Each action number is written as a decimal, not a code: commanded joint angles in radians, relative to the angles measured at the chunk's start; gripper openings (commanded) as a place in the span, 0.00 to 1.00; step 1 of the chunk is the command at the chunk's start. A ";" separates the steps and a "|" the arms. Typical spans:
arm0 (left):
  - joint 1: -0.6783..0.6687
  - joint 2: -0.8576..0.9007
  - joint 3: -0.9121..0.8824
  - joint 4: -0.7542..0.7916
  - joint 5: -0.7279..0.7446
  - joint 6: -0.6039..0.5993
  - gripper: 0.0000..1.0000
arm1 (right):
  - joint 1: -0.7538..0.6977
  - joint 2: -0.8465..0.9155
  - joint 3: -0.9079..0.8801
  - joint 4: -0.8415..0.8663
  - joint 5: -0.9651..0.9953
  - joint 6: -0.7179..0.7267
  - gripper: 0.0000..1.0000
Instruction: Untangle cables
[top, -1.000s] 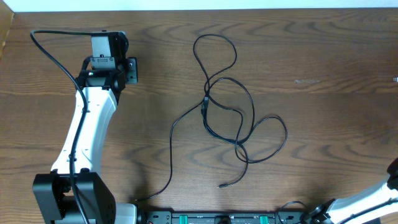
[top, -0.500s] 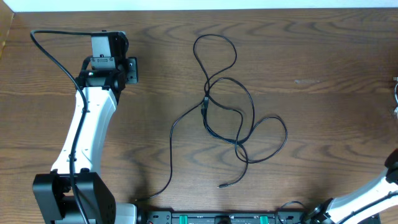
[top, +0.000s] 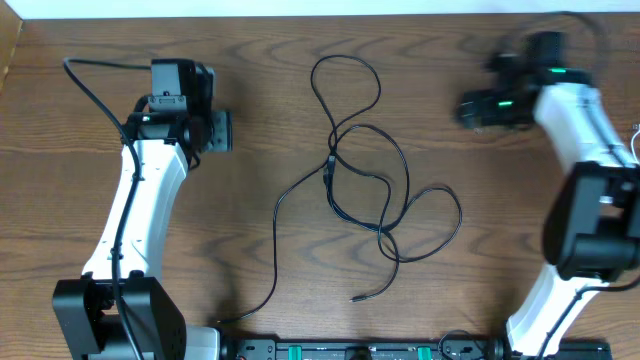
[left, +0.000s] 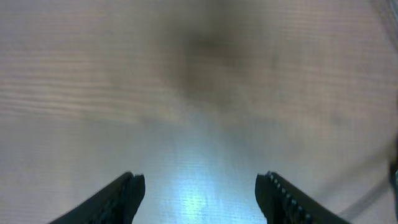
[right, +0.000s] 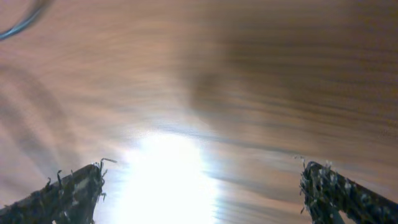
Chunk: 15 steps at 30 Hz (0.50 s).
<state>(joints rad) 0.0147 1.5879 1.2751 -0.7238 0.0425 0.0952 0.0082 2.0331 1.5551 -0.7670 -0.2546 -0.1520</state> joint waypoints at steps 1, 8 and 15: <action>-0.001 0.005 0.004 -0.063 0.045 -0.033 0.63 | 0.115 -0.002 0.002 -0.032 0.049 -0.030 0.99; -0.001 0.006 0.004 -0.103 0.051 -0.033 0.63 | 0.331 -0.002 0.002 -0.151 0.349 -0.058 0.99; -0.001 0.006 0.004 -0.101 0.055 -0.033 0.63 | 0.386 -0.002 0.002 -0.205 0.401 -0.019 0.99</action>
<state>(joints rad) 0.0151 1.5879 1.2747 -0.8253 0.0845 0.0742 0.3931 2.0331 1.5547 -0.9672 0.0826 -0.1913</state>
